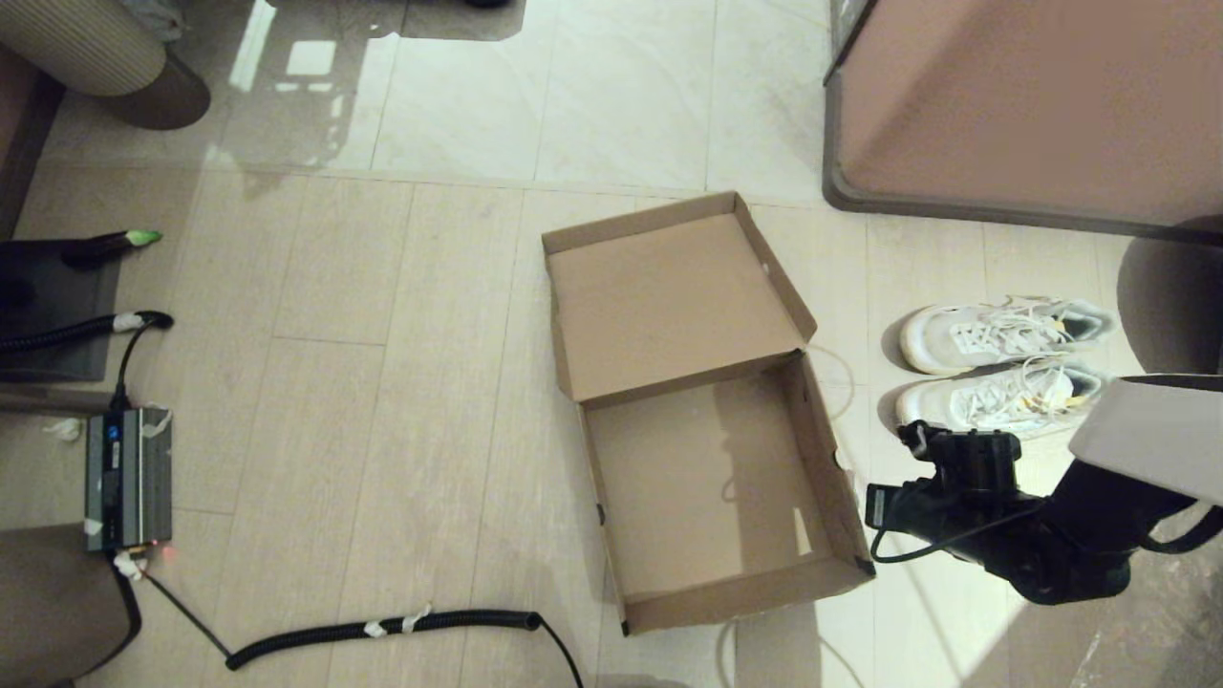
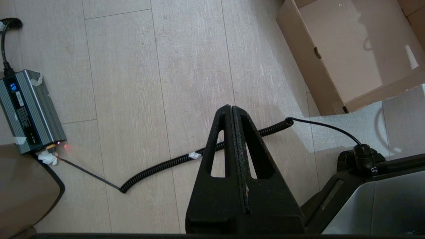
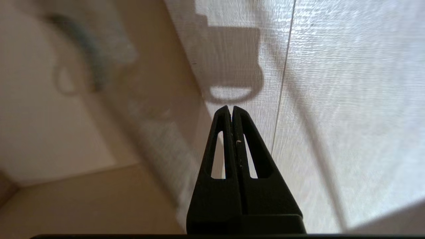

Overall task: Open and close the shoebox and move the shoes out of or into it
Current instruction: Put the shoes into the shoe box

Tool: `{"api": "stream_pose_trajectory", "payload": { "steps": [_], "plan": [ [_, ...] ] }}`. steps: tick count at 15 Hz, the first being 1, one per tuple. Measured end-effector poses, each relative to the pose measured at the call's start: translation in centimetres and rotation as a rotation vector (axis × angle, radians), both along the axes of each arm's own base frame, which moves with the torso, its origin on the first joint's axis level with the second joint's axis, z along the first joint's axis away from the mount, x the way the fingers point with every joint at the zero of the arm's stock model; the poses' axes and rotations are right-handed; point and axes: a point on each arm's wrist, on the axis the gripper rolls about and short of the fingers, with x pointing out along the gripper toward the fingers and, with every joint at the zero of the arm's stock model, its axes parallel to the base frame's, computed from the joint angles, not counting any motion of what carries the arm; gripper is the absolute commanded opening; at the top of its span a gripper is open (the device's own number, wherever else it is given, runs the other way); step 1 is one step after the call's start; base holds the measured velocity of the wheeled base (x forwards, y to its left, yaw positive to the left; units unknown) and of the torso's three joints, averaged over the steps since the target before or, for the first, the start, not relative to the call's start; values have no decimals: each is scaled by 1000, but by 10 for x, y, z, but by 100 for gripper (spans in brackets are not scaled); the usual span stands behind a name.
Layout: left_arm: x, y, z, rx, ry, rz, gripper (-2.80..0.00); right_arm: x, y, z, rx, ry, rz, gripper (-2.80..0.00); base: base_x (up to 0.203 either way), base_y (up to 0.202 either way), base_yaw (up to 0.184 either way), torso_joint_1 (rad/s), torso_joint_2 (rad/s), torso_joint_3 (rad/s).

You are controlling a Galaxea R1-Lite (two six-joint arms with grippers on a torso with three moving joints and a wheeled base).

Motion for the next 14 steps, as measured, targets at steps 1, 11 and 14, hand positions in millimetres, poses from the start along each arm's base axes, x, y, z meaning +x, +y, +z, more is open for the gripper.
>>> {"api": "stream_pose_trajectory", "payload": {
  "steps": [1, 11, 14],
  "plan": [
    [0, 0, 0, 0, 0, 0, -280, 4, 1, -9, 0, 9, 4, -280, 0, 0, 0, 0, 0, 0],
    [0, 0, 0, -13, 0, 10, -280, -69, 61, -34, 20, 145, 264, -280, 0, 0, 0, 0, 0, 0],
    [0, 0, 0, -27, 3, 13, -280, -89, 57, -28, 23, 165, 264, -280, 0, 0, 0, 0, 0, 0]
  ]
}}
